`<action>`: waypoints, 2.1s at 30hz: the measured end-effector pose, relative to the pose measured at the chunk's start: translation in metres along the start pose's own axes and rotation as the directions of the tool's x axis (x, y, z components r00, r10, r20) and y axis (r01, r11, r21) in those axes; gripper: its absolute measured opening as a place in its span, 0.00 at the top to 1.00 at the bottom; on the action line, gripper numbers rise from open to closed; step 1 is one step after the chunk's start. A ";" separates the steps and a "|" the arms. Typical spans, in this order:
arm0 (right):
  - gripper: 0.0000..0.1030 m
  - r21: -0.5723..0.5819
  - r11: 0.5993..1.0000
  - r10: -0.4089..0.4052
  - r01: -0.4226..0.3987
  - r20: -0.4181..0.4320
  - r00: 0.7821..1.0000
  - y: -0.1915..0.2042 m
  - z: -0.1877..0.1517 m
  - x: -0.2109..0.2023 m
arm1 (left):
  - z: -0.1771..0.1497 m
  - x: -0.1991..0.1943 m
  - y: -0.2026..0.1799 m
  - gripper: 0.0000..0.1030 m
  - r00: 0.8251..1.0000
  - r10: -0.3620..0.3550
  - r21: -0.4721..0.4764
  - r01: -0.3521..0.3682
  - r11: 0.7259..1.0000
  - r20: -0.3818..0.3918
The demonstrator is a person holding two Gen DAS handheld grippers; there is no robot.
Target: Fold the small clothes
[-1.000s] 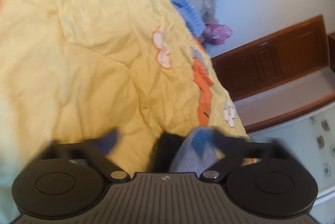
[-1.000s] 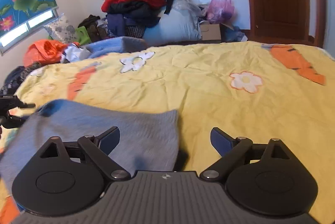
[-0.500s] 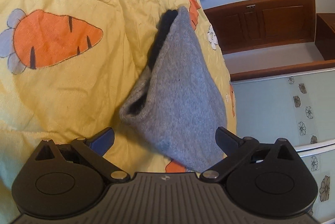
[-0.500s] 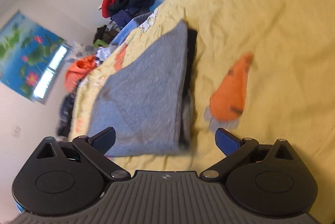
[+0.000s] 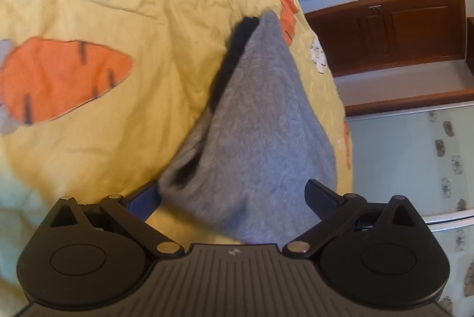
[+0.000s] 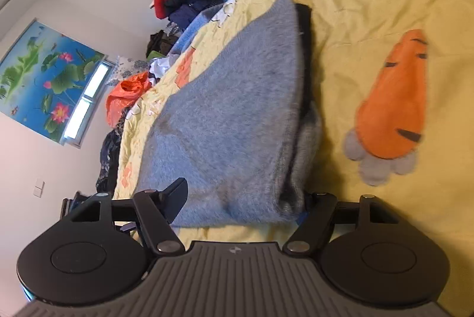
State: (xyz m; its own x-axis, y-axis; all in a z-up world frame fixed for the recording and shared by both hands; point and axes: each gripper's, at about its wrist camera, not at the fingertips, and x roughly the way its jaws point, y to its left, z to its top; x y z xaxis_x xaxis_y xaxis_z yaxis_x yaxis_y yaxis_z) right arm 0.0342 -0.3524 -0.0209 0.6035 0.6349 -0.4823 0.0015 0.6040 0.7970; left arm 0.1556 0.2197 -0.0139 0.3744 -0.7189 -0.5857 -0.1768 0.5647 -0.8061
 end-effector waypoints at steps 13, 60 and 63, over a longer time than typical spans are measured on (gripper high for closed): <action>0.88 0.020 1.000 0.017 -0.019 0.069 0.997 0.000 -0.007 0.017 | -0.009 0.006 0.012 0.94 0.994 0.030 -0.006 -0.029 1.000 0.103; 0.02 -0.078 0.992 -0.079 0.097 0.210 0.975 0.017 -0.143 -0.146 | -0.192 -0.120 0.015 0.68 0.980 -0.056 0.179 0.022 0.984 0.189; 0.02 -0.184 0.970 -0.104 0.160 0.282 0.954 0.047 -0.136 -0.155 | -0.182 -0.095 -0.018 0.03 0.972 -0.061 0.259 0.000 0.966 0.227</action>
State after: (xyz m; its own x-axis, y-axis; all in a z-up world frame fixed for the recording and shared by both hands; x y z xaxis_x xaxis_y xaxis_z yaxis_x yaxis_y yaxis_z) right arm -0.1675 -0.3570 0.0418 0.8002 0.4068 -0.4407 -0.0482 0.7760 0.6288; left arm -0.0427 0.2041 0.0406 0.5812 -0.6412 -0.5011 0.0651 0.6504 -0.7568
